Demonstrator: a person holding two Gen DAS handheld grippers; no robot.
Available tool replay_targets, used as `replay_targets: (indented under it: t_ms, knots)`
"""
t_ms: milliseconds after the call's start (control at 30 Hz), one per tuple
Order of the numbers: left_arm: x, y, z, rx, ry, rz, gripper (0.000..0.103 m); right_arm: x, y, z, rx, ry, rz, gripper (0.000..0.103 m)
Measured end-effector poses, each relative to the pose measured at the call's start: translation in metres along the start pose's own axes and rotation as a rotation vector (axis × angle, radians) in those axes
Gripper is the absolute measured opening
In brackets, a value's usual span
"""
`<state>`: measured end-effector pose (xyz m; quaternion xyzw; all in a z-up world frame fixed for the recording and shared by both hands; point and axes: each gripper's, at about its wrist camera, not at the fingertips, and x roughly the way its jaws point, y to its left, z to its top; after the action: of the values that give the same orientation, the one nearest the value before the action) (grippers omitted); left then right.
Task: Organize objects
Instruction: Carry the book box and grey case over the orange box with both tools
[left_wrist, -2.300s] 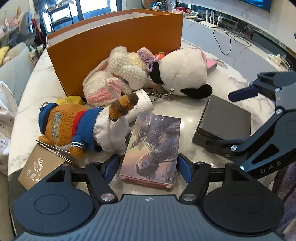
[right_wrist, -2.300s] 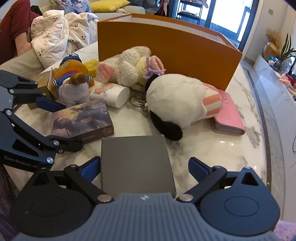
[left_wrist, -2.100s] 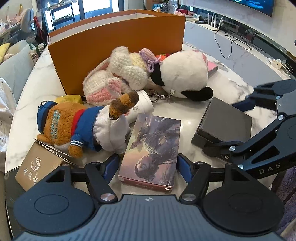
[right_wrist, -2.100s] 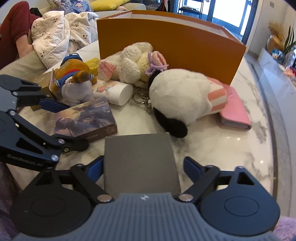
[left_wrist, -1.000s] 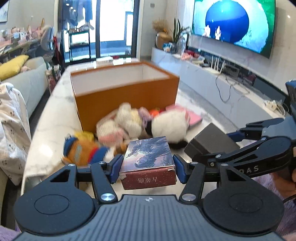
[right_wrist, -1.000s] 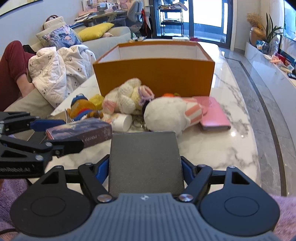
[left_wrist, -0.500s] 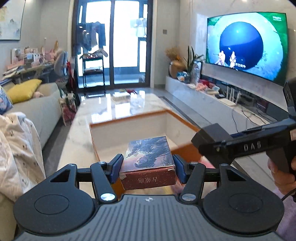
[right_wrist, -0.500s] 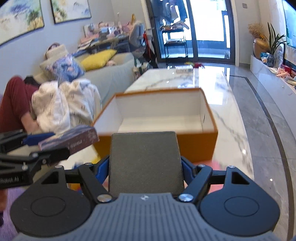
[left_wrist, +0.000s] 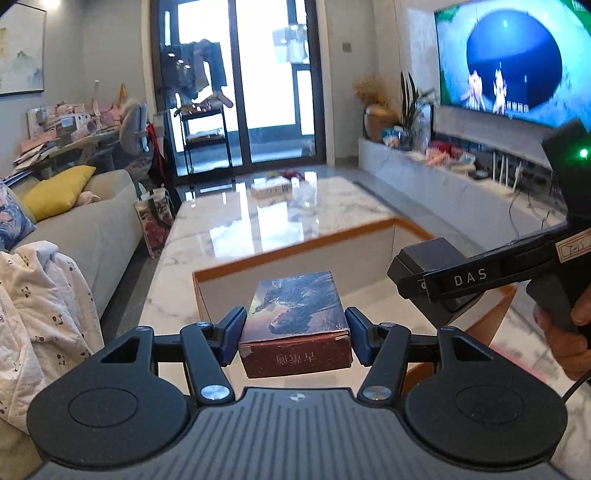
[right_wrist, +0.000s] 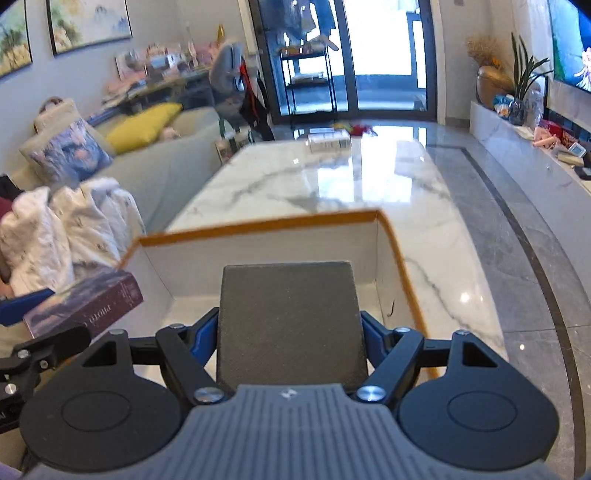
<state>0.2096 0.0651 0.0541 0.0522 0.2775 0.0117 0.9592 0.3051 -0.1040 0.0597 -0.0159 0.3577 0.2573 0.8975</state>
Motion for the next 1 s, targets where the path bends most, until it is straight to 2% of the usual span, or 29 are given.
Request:
replay_targets:
  t_ms: [133,300,467,800,933,1000]
  knots:
    - [0.006,-0.006,-0.013,0.033,0.042,-0.021,0.067,0.005,0.002,-0.015,-0.025,0.026,-0.018,0.077]
    - [0.004,-0.006,-0.021,0.042,0.107,-0.013,0.068,-0.002,-0.001,-0.027,-0.002,0.045,-0.023,0.076]
    - [-0.014,-0.006,-0.023,0.038,0.117,-0.018,0.067,-0.010,-0.003,-0.038,0.032,0.090,-0.024,0.076]
    - [-0.049,-0.025,-0.033,0.050,0.140,-0.066,0.068,-0.047,-0.001,-0.071,0.061,0.119,-0.029,0.076]
    - [-0.056,-0.028,-0.033,0.085,0.151,-0.084,0.067,-0.060,0.003,-0.080,0.050,0.142,-0.030,0.076]
    - [-0.048,-0.026,-0.028,0.094,0.171,-0.105,0.067,-0.059,0.005,-0.078,0.061,0.162,-0.001,0.076]
